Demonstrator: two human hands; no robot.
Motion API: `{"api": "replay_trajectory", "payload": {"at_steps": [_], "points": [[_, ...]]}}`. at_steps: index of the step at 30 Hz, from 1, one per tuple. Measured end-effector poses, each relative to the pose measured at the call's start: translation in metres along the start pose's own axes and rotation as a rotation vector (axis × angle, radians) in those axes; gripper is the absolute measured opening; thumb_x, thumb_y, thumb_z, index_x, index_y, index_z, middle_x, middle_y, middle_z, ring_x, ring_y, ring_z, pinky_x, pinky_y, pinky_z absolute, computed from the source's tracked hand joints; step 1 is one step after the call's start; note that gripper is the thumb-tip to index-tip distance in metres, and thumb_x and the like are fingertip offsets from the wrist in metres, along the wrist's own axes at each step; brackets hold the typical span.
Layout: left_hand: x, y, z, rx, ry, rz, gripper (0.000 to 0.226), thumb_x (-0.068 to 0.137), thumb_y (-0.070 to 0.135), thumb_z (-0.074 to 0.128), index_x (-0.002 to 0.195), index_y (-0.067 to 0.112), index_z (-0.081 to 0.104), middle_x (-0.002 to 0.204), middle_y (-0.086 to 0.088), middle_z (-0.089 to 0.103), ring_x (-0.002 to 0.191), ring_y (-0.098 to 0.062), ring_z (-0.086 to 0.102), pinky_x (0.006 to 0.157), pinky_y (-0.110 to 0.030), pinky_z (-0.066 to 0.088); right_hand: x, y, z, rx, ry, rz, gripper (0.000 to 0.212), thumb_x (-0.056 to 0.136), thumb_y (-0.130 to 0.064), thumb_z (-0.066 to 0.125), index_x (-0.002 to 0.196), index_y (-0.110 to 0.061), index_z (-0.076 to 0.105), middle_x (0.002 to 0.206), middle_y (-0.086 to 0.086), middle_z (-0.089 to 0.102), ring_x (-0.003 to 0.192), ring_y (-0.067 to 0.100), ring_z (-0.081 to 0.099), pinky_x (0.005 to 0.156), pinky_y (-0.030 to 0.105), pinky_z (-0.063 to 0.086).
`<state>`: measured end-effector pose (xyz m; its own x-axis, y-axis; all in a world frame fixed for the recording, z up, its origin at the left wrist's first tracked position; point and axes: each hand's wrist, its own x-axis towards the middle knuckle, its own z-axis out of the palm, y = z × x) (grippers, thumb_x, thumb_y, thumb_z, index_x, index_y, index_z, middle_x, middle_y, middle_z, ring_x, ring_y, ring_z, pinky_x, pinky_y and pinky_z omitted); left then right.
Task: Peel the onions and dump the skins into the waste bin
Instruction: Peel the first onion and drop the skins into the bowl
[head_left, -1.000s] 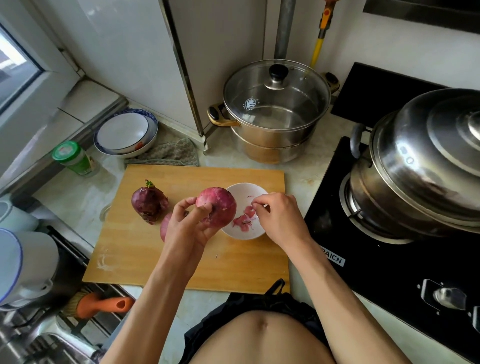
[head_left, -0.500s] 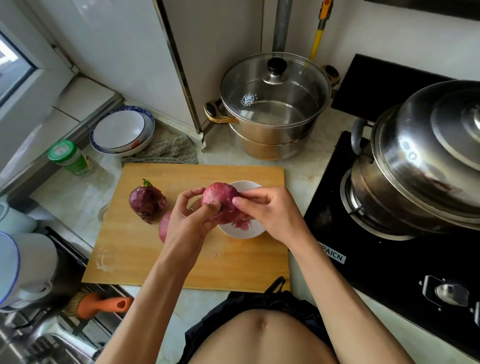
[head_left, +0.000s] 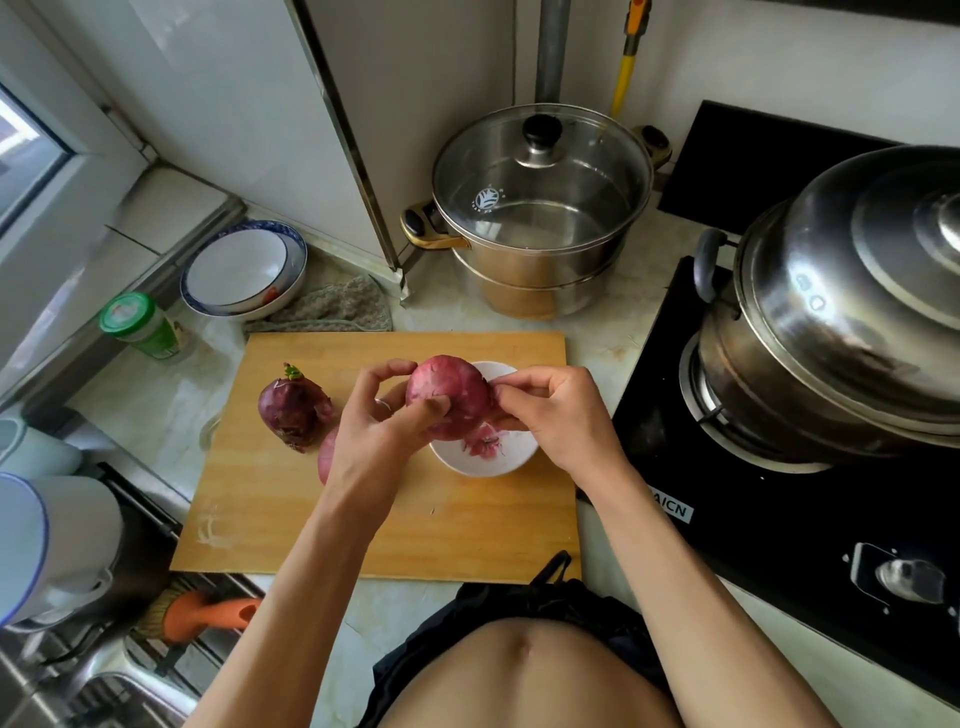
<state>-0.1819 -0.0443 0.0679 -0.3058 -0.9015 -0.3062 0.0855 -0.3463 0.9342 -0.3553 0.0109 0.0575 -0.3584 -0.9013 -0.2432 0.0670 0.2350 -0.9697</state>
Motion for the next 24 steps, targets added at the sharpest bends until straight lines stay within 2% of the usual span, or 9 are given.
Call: {"api": "replay_trajectory", "payload": {"at_steps": [4,7,10,12,13,16,19,22,24], "points": [[0.002,-0.002,0.005,-0.309,-0.015,-0.129,0.047,0.074,0.008,0.067,0.119,0.007,0.053,0.102,-0.016,0.072,0.09,-0.034,0.075,0.077,-0.043,0.064,0.0,-0.002,-0.004,0.095,0.014,0.027,0.011,0.093,0.003,0.061,0.091,0.005,0.072,0.079,0.013,0.076,0.067,0.024,0.074,0.068,0.036,0.063],[0.0,-0.001,0.004,-0.446,-0.031,-0.18,0.038,0.079,0.012,0.065,0.115,0.004,0.059,0.115,-0.02,0.066,0.102,-0.035,0.072,0.089,-0.045,0.062,0.0,-0.001,-0.007,0.086,0.023,0.048,0.013,0.094,0.002,0.059,0.089,0.001,0.071,0.075,0.009,0.075,0.062,0.022,0.073,0.056,0.026,0.058],[-0.002,0.002,0.002,-0.495,-0.042,-0.227,0.006,0.081,0.008,0.067,0.08,0.009,0.073,0.107,-0.02,0.071,0.113,-0.043,0.065,0.097,-0.05,0.057,-0.001,0.0,-0.008,0.065,0.036,0.065,0.013,0.093,0.001,0.06,0.086,-0.003,0.07,0.073,0.011,0.073,0.058,0.021,0.071,0.053,0.024,0.056],[-0.002,0.002,0.002,-0.535,-0.043,-0.252,0.006,0.08,0.008,0.067,0.085,0.007,0.067,0.101,-0.018,0.074,0.109,-0.045,0.067,0.096,-0.05,0.057,-0.001,-0.001,-0.008,0.048,0.042,0.068,0.014,0.093,0.0,0.059,0.085,-0.005,0.069,0.071,0.008,0.072,0.055,0.018,0.07,0.052,0.023,0.055],[-0.001,0.002,0.002,-0.558,-0.044,-0.262,0.014,0.078,0.008,0.068,0.091,0.007,0.062,0.103,-0.02,0.073,0.108,-0.045,0.068,0.094,-0.05,0.058,-0.002,-0.001,-0.008,0.036,0.048,0.065,0.014,0.093,0.0,0.06,0.084,-0.006,0.069,0.071,0.008,0.072,0.054,0.017,0.069,0.052,0.023,0.055],[0.001,0.001,-0.001,-0.598,-0.037,-0.282,0.024,0.076,0.012,0.065,0.097,0.009,0.055,0.116,-0.023,0.066,0.109,-0.045,0.069,0.086,-0.049,0.063,-0.002,-0.002,-0.01,-0.009,0.085,0.056,0.011,0.091,-0.002,0.062,0.086,-0.005,0.07,0.071,0.006,0.072,0.054,0.016,0.068,0.052,0.023,0.054],[0.003,0.0,-0.006,-0.617,-0.003,-0.267,0.023,0.08,0.01,0.066,0.1,0.011,0.054,0.126,-0.024,0.059,0.122,-0.047,0.062,0.082,-0.047,0.063,-0.001,0.001,-0.015,-0.077,0.139,0.033,0.012,0.09,-0.004,0.063,0.083,-0.007,0.072,0.071,0.003,0.073,0.057,0.018,0.07,0.054,0.025,0.055],[0.001,0.002,-0.006,-0.563,0.009,-0.264,0.021,0.078,0.012,0.063,0.098,0.008,0.057,0.121,-0.023,0.061,0.124,-0.047,0.06,0.091,-0.048,0.06,0.001,0.005,-0.017,-0.222,0.139,-0.044,0.015,0.09,-0.008,0.065,0.083,-0.015,0.076,0.076,-0.002,0.075,0.063,0.013,0.071,0.063,0.029,0.059],[-0.002,0.002,-0.004,-0.535,0.0,-0.263,0.015,0.078,0.011,0.063,0.093,0.006,0.064,0.115,-0.023,0.064,0.122,-0.048,0.063,0.095,-0.049,0.057,0.0,0.008,-0.014,-0.303,0.098,-0.091,0.015,0.093,-0.012,0.063,0.092,-0.015,0.078,0.083,-0.007,0.075,0.071,0.009,0.071,0.071,0.031,0.06]]}}
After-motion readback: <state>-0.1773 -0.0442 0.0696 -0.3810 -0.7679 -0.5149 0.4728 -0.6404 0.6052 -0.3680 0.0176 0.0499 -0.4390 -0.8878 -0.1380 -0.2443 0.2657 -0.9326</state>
